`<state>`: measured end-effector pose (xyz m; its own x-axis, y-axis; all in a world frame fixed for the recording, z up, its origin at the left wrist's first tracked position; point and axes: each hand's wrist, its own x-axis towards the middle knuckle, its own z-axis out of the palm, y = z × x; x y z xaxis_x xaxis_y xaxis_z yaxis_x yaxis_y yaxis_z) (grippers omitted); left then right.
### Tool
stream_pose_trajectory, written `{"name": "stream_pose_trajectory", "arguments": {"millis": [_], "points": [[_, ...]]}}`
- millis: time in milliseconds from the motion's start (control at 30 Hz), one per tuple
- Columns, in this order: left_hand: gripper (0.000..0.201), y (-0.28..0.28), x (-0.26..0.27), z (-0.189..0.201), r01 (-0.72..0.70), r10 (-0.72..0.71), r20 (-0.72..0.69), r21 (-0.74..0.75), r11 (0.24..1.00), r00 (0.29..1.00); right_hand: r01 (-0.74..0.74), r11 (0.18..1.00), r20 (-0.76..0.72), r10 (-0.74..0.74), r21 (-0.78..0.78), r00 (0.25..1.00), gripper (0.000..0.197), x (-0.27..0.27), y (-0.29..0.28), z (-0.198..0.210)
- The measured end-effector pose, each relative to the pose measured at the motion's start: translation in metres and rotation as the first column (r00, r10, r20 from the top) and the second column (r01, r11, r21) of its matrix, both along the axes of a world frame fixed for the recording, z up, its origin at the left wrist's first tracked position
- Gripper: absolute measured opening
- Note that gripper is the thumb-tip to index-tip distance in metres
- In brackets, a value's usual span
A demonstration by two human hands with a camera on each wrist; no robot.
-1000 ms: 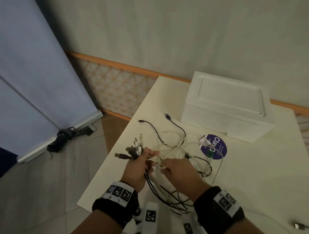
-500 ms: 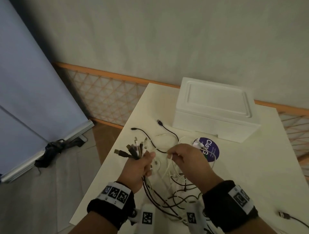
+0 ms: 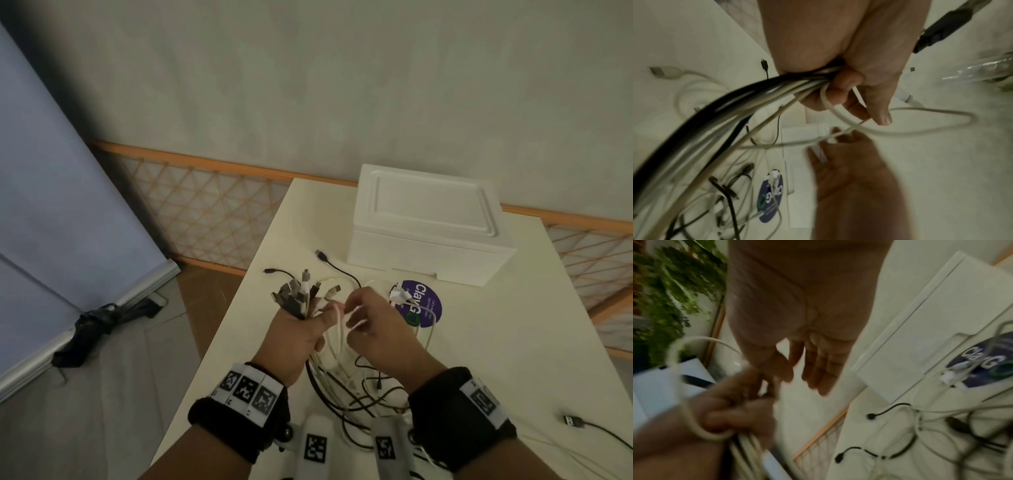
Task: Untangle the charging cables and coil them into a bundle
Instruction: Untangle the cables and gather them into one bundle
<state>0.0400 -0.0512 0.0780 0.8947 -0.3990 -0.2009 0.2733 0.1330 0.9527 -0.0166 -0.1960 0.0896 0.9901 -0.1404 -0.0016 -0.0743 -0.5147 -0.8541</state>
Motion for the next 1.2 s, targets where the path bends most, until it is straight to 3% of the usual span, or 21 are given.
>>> {"name": "stream_pose_trajectory", "arguments": {"millis": [100, 167, 233, 333, 467, 533, 600, 633, 700, 767, 867, 933, 967, 1000, 1033, 1100, 1133, 1200], "points": [[0.002, 0.001, 0.002, 0.009, 0.025, -0.026, -0.011, -0.089, 0.996, 1.0, -0.203, 0.93, -0.212, 0.142, -0.305, 0.967, 0.016, -0.003, 0.002, -0.01], [0.003, 0.002, 0.003, 0.009, 0.01, -0.012, -0.017, -0.105, 0.994, 1.0, -0.197, 0.94, -0.204, 0.143, -0.279, 0.968, 0.023, -0.006, 0.007, -0.006], [0.002, 0.006, 0.004, 0.006, -0.011, 0.009, -0.027, -0.095, 0.995, 1.0, -0.137, 0.988, -0.187, 0.12, -0.076, 0.975, 0.032, -0.009, 0.009, 0.001], [0.003, 0.01, 0.006, -0.004, -0.028, 0.016, -0.098, -0.124, 0.992, 0.995, -0.062, 0.961, -0.161, 0.108, 0.268, 0.981, 0.016, -0.015, 0.014, 0.017], [0.004, 0.011, 0.006, -0.014, -0.031, 0.008, -0.17, -0.132, 0.991, 0.985, 0.122, 0.879, -0.184, -0.039, 0.461, 0.982, 0.014, -0.026, 0.013, 0.029], [0.005, 0.011, 0.004, -0.022, -0.012, -0.008, -0.169, -0.116, 0.993, 0.986, 0.158, 0.877, -0.224, -0.059, 0.455, 0.973, 0.014, -0.031, 0.012, 0.028], [0.01, 0.009, 0.0, -0.028, 0.026, -0.039, -0.152, -0.083, 0.996, 0.988, 0.129, 0.953, -0.263, -0.054, 0.276, 0.963, 0.003, -0.034, 0.011, 0.023], [0.01, 0.009, -0.002, -0.028, 0.041, -0.051, -0.145, -0.066, 0.997, 0.988, 0.104, 0.979, -0.28, -0.053, 0.173, 0.959, 0.01, -0.035, 0.011, 0.019], [0.009, 0.009, -0.003, -0.028, 0.073, -0.08, -0.124, -0.057, 0.996, 0.989, 0.095, 0.995, -0.273, -0.088, 0.013, 0.958, 0.02, -0.038, 0.008, 0.016], [0.002, 0.011, 0.0, -0.027, 0.048, -0.058, -0.15, -0.064, 0.997, 0.987, 0.181, 0.966, -0.209, -0.219, -0.187, 0.953, 0.017, -0.048, -0.007, 0.011], [0.03, 0.019, 0.007, -0.034, -0.077, 0.046, -0.269, -0.107, 0.991, 0.962, 0.278, 0.739, -0.217, -0.496, -0.614, 0.841, 0.015, -0.086, -0.051, -0.006], [0.039, 0.025, 0.008, -0.037, -0.144, 0.092, -0.352, -0.126, 0.981, 0.931, 0.129, 0.59, -0.342, -0.616, -0.797, 0.71, 0.016, -0.114, -0.074, -0.014], [0.042, 0.027, 0.008, -0.038, -0.157, 0.098, -0.38, -0.127, 0.979, 0.92, 0.067, 0.558, -0.382, -0.645, -0.827, 0.662, 0.021, -0.123, -0.081, -0.013], [0.045, 0.028, 0.007, -0.038, -0.159, 0.097, -0.401, -0.126, 0.979, 0.911, 0.086, 0.573, -0.386, -0.648, -0.815, 0.657, 0.025, -0.126, -0.083, -0.012], [0.047, 0.026, 0.004, -0.038, -0.153, 0.089, -0.413, -0.125, 0.98, 0.906, 0.165, 0.622, -0.346, -0.613, -0.765, 0.71, 0.025, -0.122, -0.081, -0.011], [0.051, 0.019, -0.004, -0.036, -0.123, 0.045, -0.447, -0.148, 0.981, 0.893, 0.267, 0.782, -0.197, -0.44, -0.563, 0.876, 0.034, -0.103, -0.058, -0.006], [0.053, 0.014, -0.01, -0.033, -0.097, 0.008, -0.464, -0.167, 0.981, 0.886, 0.217, 0.87, -0.187, -0.326, -0.442, 0.927, 0.049, -0.09, -0.036, -0.002], [0.055, 0.002, -0.022, -0.027, -0.025, -0.077, -0.458, -0.212, 0.977, 0.886, 0.013, 0.977, -0.314, -0.081, -0.213, 0.946, 0.075, -0.065, 0.011, 0.001]]}}
